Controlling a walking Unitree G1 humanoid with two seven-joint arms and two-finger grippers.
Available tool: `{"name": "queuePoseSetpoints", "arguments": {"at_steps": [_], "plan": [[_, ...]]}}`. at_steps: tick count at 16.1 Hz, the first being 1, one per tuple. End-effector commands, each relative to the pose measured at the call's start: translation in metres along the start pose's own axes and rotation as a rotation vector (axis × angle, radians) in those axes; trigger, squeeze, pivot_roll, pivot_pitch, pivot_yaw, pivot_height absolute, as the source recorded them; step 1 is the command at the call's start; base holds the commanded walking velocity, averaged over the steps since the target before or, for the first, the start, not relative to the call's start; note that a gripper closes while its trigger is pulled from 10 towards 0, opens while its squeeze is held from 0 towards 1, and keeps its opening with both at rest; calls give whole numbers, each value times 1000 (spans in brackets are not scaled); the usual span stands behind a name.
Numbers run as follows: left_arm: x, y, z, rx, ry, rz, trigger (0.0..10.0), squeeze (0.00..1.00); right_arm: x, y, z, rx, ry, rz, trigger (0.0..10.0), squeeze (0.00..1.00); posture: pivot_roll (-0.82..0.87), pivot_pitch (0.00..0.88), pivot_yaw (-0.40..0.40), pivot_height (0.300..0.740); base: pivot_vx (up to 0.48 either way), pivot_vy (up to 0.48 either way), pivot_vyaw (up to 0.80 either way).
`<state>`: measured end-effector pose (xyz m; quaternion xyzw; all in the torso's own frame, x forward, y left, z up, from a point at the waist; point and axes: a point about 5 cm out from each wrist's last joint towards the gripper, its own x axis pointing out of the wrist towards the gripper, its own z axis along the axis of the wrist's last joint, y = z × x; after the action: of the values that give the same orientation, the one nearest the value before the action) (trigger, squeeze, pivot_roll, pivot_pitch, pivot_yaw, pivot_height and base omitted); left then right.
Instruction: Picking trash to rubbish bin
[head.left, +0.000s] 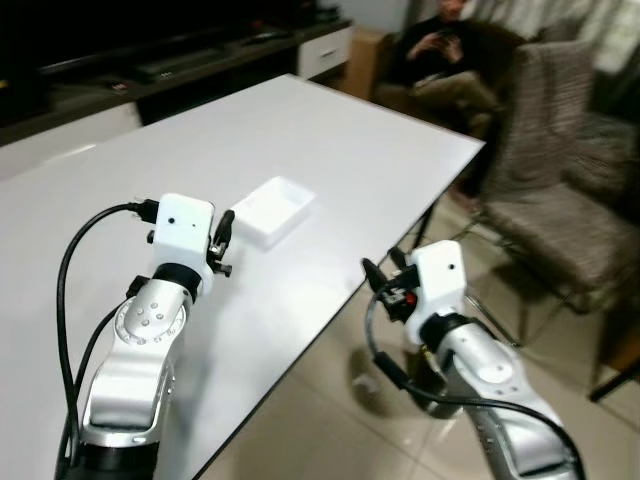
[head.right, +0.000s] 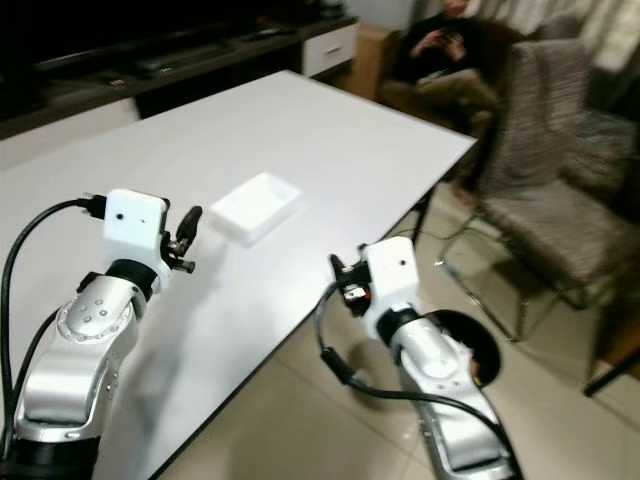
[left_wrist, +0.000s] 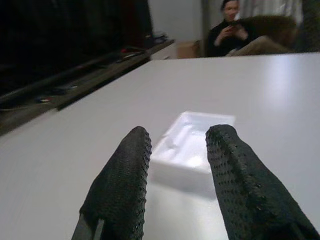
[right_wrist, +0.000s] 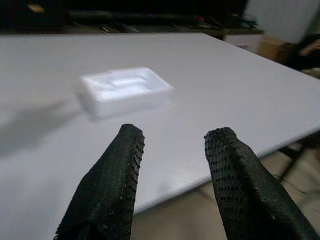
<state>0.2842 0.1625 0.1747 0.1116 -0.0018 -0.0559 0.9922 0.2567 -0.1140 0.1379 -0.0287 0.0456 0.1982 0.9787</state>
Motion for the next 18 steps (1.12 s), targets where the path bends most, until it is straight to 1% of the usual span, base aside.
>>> {"name": "queuePoseSetpoints", "arguments": {"at_steps": [1,2,5,7,11,15,16,17,18], "plan": [[-2,-7,-2,0,2,-10,10000,0,-3,-5,0,10,10,-6,10000,0,-63,12,-60,740,292,0,-800],[-4,-7,-2,1,5,-8,10000,0,-3,-6,0,12,14,-2,10000,0,-60,15,-62,740,289,0,-800],[-8,-4,-6,11,17,1,10000,0,-2,-3,-3,11,21,12,10000,0,-53,24,-59,740,295,0,0],[-9,3,-7,22,29,21,10000,0,-4,2,-5,16,30,31,10000,0,-37,36,-54,740,302,0,0],[-10,5,-7,37,39,0,10000,0,-7,7,-9,31,40,28,10000,0,-33,62,-34,740,309,0,0],[-6,5,-8,41,53,-31,10000,0,-14,7,-11,39,54,11,10000,0,-38,103,-14,740,309,0,0],[-3,5,-7,29,53,-42,10000,0,-15,7,-12,39,57,8,10000,0,-40,109,-12,740,311,0,0],[2,4,-11,-16,88,-74,10000,0,-16,8,-12,43,59,3,10000,0,-45,117,-7,740,0,0,0],[5,4,-14,-27,104,-88,10000,0,-17,8,-11,44,60,2,10000,0,-45,117,-7,740,0,0,0]]}}
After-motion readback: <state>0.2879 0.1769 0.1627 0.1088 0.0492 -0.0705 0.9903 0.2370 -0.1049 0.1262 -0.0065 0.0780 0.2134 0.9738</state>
